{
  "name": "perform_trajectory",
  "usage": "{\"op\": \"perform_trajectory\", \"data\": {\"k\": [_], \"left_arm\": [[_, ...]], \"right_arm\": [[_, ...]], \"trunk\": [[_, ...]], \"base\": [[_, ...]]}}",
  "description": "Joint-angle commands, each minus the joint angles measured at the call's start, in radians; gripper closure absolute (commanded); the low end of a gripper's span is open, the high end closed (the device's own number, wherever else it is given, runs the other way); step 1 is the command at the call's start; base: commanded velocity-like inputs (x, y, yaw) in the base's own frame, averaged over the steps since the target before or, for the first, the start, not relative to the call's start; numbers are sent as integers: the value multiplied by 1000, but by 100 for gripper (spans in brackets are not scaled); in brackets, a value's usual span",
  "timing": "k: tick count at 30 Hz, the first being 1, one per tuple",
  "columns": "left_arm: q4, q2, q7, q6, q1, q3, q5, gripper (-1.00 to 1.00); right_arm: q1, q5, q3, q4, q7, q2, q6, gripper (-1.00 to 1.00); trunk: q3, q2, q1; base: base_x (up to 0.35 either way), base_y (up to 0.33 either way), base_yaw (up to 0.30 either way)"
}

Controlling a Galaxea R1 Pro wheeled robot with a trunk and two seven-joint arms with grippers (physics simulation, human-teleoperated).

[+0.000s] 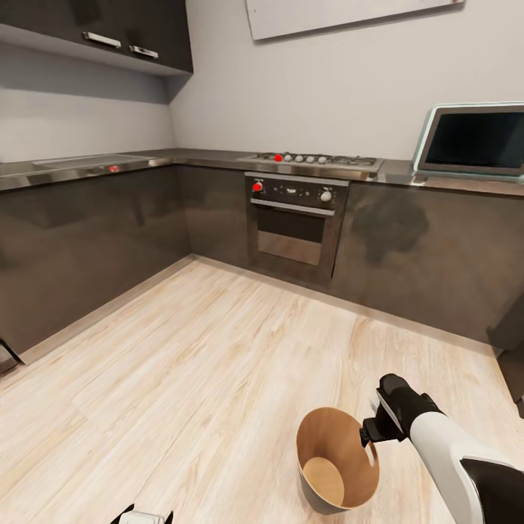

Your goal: Put the three can of soda from the living room inside the tash can in the kitchen.

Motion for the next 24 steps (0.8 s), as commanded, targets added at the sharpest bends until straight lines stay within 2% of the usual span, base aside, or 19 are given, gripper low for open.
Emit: {"op": "perform_trajectory", "data": {"k": [1,24], "left_arm": [[0,0,0,0,0,0,0,-100],[-1,0,0,0,0,-2,0,-100]], "right_arm": [[0,0,0,0,0,1,0,-100],[0,-1,1,2,4,3,0,-100]], "trunk": [[1,0,0],[34,0,0]], "base": [[0,0,61],[0,0,103]]}}
